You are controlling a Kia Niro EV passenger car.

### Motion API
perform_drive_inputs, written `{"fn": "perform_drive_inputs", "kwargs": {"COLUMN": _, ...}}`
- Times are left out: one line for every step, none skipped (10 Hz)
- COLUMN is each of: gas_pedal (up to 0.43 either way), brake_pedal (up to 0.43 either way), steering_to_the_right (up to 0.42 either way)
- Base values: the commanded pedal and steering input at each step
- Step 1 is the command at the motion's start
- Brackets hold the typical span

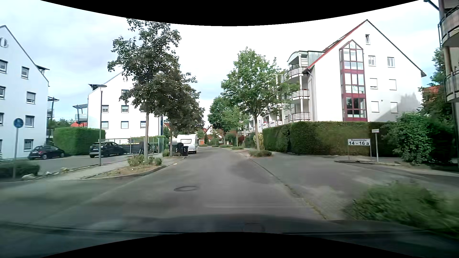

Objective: Follow the waypoints while adhering to traffic rules and regulations

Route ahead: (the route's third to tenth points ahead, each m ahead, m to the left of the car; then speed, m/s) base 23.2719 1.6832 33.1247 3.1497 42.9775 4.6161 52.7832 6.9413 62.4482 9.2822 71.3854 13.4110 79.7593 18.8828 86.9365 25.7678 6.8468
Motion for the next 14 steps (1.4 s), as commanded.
{"fn": "perform_drive_inputs", "kwargs": {"gas_pedal": 0.118, "brake_pedal": 0.0, "steering_to_the_right": -0.005}}
{"fn": "perform_drive_inputs", "kwargs": {"gas_pedal": 0.118, "brake_pedal": 0.0, "steering_to_the_right": -0.005}}
{"fn": "perform_drive_inputs", "kwargs": {"gas_pedal": 0.118, "brake_pedal": 0.0, "steering_to_the_right": -0.006}}
{"fn": "perform_drive_inputs", "kwargs": {"gas_pedal": 0.118, "brake_pedal": 0.0, "steering_to_the_right": -0.007}}
{"fn": "perform_drive_inputs", "kwargs": {"gas_pedal": 0.118, "brake_pedal": 0.0, "steering_to_the_right": -0.008}}
{"fn": "perform_drive_inputs", "kwargs": {"gas_pedal": 0.118, "brake_pedal": 0.0, "steering_to_the_right": -0.01}}
{"fn": "perform_drive_inputs", "kwargs": {"gas_pedal": 0.118, "brake_pedal": 0.0, "steering_to_the_right": -0.012}}
{"fn": "perform_drive_inputs", "kwargs": {"gas_pedal": 0.118, "brake_pedal": 0.0, "steering_to_the_right": -0.015}}
{"fn": "perform_drive_inputs", "kwargs": {"gas_pedal": 0.118, "brake_pedal": 0.0, "steering_to_the_right": -0.016}}
{"fn": "perform_drive_inputs", "kwargs": {"gas_pedal": 0.118, "brake_pedal": 0.0, "steering_to_the_right": -0.016}}
{"fn": "perform_drive_inputs", "kwargs": {"gas_pedal": 0.118, "brake_pedal": 0.0, "steering_to_the_right": -0.016}}
{"fn": "perform_drive_inputs", "kwargs": {"gas_pedal": 0.118, "brake_pedal": 0.0, "steering_to_the_right": -0.016}}
{"fn": "perform_drive_inputs", "kwargs": {"gas_pedal": 0.118, "brake_pedal": 0.0, "steering_to_the_right": -0.015}}
{"fn": "perform_drive_inputs", "kwargs": {"gas_pedal": 0.118, "brake_pedal": 0.0, "steering_to_the_right": -0.016}}
